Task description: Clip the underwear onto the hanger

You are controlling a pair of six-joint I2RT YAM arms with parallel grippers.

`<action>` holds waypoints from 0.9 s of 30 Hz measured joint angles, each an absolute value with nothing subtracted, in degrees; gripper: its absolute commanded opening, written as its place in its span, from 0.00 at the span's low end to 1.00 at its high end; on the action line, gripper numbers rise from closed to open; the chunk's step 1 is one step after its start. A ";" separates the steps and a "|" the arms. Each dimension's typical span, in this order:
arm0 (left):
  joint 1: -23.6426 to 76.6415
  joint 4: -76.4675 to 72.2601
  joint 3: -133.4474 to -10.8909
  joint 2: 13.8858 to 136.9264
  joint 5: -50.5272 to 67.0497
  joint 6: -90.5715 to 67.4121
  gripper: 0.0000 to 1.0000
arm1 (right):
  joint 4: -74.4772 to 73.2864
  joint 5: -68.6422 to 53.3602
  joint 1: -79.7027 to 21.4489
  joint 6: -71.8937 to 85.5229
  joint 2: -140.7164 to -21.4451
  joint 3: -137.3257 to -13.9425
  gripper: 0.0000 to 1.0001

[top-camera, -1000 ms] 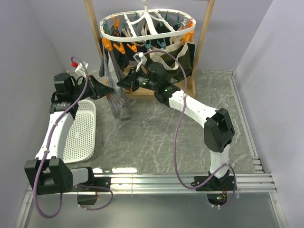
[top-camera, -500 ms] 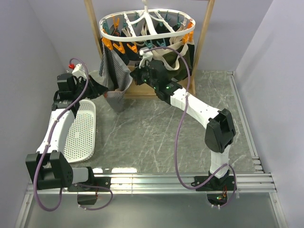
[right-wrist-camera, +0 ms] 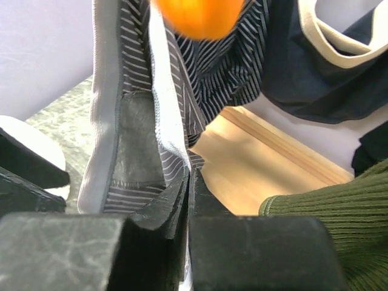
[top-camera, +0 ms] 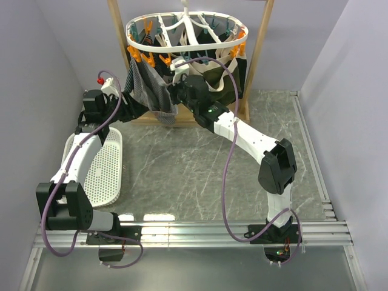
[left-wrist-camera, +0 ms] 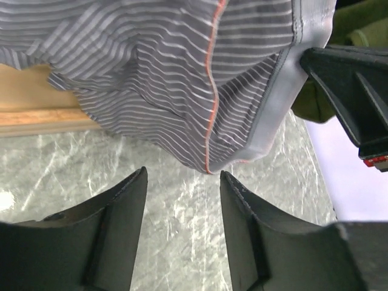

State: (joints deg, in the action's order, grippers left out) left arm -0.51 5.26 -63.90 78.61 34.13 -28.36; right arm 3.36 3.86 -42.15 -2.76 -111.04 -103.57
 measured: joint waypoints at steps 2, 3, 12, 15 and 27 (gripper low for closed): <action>-0.56 4.93 -64.01 78.63 33.63 -28.38 0.57 | 3.36 4.51 -42.17 -3.31 -111.04 -103.57 0.07; -0.56 4.82 -64.01 78.63 33.56 -28.36 0.58 | 3.36 4.71 -42.17 -3.49 -111.04 -103.57 0.09; -0.62 4.32 -64.01 78.08 34.46 -27.00 0.72 | 3.25 4.78 -42.24 -3.55 -111.02 -101.69 0.41; -0.84 4.08 -63.96 76.34 36.86 -26.11 0.74 | 2.74 4.05 -42.24 -2.83 -110.59 -100.16 0.44; -2.74 -3.25 -61.93 65.06 46.68 -26.46 0.71 | 2.74 -0.03 -42.24 1.23 -98.48 -89.38 0.46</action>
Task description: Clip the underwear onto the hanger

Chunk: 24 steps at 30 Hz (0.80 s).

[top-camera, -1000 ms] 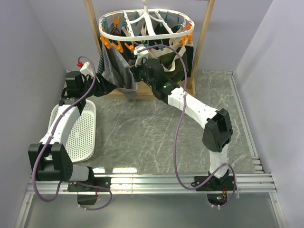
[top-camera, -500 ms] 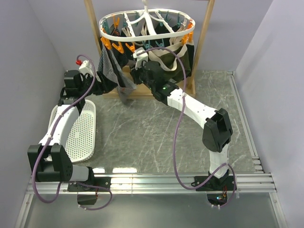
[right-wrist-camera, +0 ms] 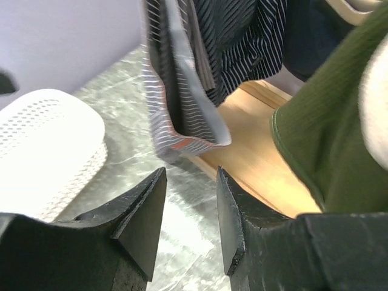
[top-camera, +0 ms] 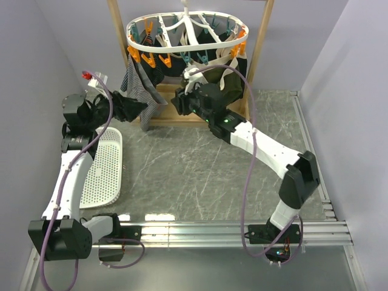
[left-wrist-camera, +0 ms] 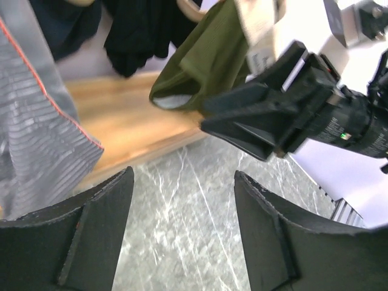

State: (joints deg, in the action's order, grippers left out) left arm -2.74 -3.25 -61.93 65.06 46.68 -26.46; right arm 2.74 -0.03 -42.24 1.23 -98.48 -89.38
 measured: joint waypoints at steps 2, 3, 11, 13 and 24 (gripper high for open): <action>-2.76 -4.82 -61.93 64.49 46.81 -26.72 0.70 | 3.38 -1.10 -42.24 1.78 -95.48 -86.91 0.46; -2.76 -5.87 -61.91 64.20 46.81 -26.79 0.69 | 3.68 -1.52 -42.24 2.11 -93.97 -85.73 0.47; 0.03 -9.61 -62.00 63.24 42.83 -22.11 0.60 | 5.67 -7.53 -41.69 3.79 -85.71 -79.59 0.46; 2.59 -9.34 -62.48 63.22 40.95 -18.02 0.62 | 6.11 -9.50 -41.28 3.79 -84.49 -78.15 0.46; 9.96 -10.09 -66.52 64.58 33.10 -10.90 0.63 | 7.31 -16.34 -36.27 9.45 -84.05 -74.61 0.46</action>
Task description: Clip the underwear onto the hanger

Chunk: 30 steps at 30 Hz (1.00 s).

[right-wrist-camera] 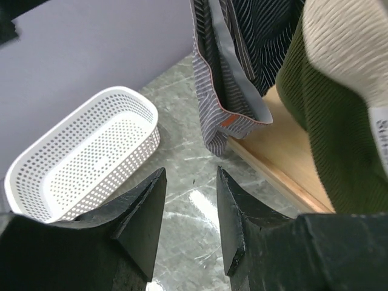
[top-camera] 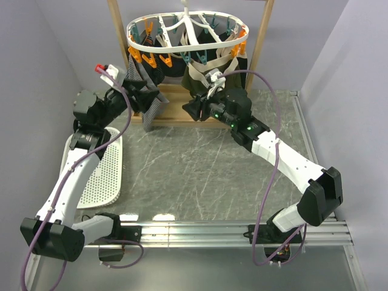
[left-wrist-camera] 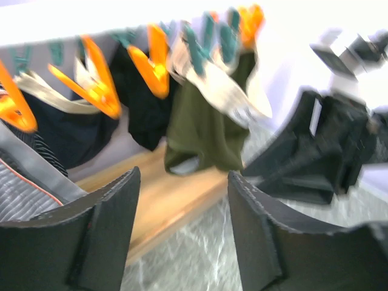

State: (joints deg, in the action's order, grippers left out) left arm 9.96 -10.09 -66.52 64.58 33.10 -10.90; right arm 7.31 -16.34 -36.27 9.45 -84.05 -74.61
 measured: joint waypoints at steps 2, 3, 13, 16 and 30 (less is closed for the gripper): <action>10.63 -10.66 -68.58 66.13 30.20 -13.08 0.61 | 7.53 -17.72 -35.48 10.09 -83.99 -75.02 0.46; 10.76 -10.61 -70.06 67.24 28.47 -14.55 0.59 | 7.60 -18.39 -35.14 10.37 -83.99 -75.46 0.45; 10.85 -20.53 -71.66 72.62 27.81 -24.91 0.60 | 6.26 -17.17 -34.98 13.41 -84.90 -89.30 0.41; 11.16 -26.11 -68.86 73.12 29.56 -26.48 0.62 | 5.96 -15.94 -34.98 14.15 -84.90 -91.98 0.41; 14.72 -43.64 -66.92 83.15 31.57 -27.81 0.67 | 3.07 -14.63 -34.98 14.81 -84.93 -93.89 0.45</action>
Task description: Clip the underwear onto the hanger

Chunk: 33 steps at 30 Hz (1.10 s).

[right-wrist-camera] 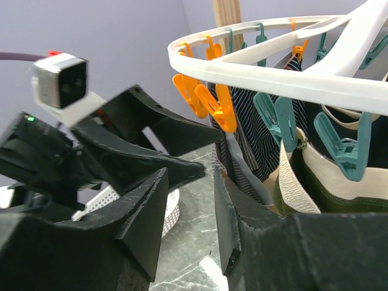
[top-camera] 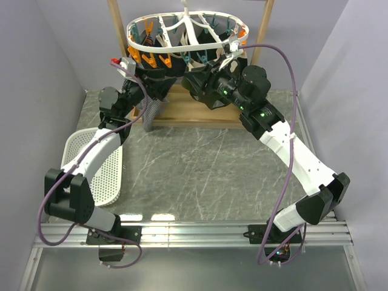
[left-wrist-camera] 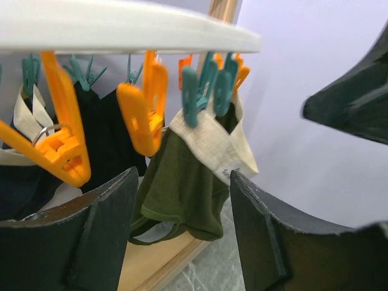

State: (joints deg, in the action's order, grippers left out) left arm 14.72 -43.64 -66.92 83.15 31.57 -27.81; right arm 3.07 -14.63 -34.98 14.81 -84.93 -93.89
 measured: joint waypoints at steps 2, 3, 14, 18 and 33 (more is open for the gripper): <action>14.79 -44.53 -67.44 84.82 31.29 -28.14 0.68 | 2.72 -14.63 -34.98 14.98 -84.93 -94.13 0.48; 14.81 -44.97 -67.85 85.62 31.07 -28.21 0.68 | 2.70 -14.61 -34.98 15.20 -84.93 -94.21 0.49; 14.87 -49.84 -72.88 91.92 30.30 -29.71 0.65 | 2.22 -14.63 -34.98 15.14 -85.58 -96.51 0.64; 15.14 -51.40 -75.42 93.32 30.76 -29.98 0.46 | 2.00 -14.63 -34.98 15.11 -86.32 -97.23 0.64; 15.27 -49.84 -76.49 93.21 32.32 -28.29 0.03 | 1.93 -9.06 -36.82 11.18 -92.68 -103.63 0.61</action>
State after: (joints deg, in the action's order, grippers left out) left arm 15.27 -49.84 -76.49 93.21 32.32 -28.29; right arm 1.93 -9.06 -36.82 11.18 -92.68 -103.63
